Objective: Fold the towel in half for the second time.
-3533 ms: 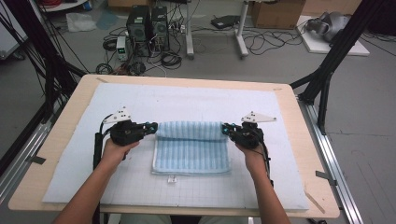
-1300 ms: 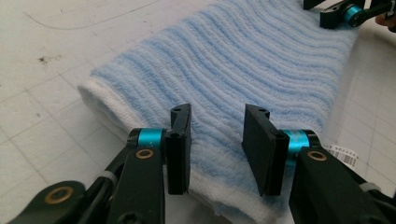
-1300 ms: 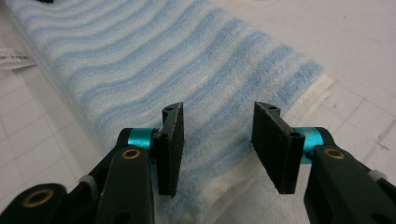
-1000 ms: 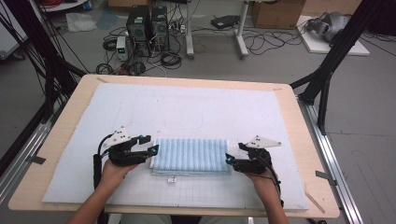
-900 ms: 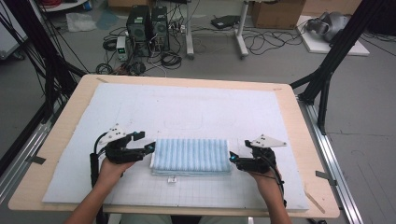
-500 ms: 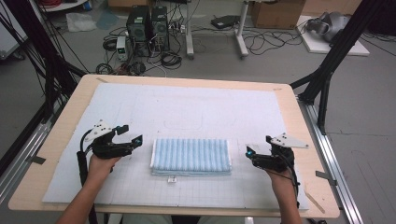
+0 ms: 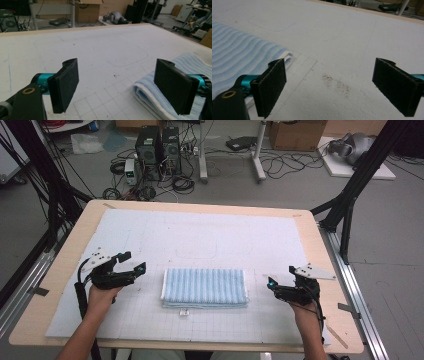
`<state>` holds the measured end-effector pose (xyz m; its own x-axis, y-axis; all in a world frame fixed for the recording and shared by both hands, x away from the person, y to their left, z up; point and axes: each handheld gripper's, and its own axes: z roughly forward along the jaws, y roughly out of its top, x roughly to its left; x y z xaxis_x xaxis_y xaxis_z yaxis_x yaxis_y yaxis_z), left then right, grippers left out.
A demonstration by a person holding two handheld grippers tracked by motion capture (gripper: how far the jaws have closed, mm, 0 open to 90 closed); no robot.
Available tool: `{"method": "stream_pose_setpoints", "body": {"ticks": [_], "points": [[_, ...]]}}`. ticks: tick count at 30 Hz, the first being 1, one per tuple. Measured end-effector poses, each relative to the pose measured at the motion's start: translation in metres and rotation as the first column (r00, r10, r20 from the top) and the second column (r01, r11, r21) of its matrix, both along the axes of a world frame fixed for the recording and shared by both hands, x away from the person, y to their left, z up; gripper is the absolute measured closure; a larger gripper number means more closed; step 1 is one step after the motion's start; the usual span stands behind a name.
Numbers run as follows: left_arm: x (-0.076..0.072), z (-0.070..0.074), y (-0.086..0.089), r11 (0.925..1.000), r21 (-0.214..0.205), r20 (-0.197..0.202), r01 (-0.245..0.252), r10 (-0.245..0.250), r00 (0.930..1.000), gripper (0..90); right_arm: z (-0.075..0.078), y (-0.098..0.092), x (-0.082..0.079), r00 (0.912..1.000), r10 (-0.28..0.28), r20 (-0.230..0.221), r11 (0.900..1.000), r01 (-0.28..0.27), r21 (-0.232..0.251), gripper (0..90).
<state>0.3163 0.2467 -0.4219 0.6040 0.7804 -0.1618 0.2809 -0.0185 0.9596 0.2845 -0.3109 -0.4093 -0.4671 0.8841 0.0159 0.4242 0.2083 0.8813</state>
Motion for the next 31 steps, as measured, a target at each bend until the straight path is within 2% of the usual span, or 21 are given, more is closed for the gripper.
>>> {"method": "stream_pose_setpoints", "body": {"ticks": [7, 18, 31], "points": [[-0.0026, 0.0011, -0.0004, 0.9999, 0.001, 0.01, 0.013, -0.013, 0.9999, 20.8, 0.0008, 0.0024, 0.0002, 1.0, -0.002, 0.002, 1.0, 0.002, 0.001, 11.0], [-0.0047, 0.0031, 0.0046, 1.0, -0.002, 0.018, 0.001, -0.001, 0.9998, 21.1, -0.0001, 0.0068, 0.0013, 1.0, 0.007, 0.005, 1.0, -0.007, -0.005, 11.0], [-0.0029, 0.0008, 0.0015, 0.9999, 0.012, 0.007, 0.008, -0.008, 0.9999, 21.4, -0.0018, 0.0049, 0.0021, 1.0, 0.002, -0.001, 1.0, -0.002, -0.001, 11.0]]}}
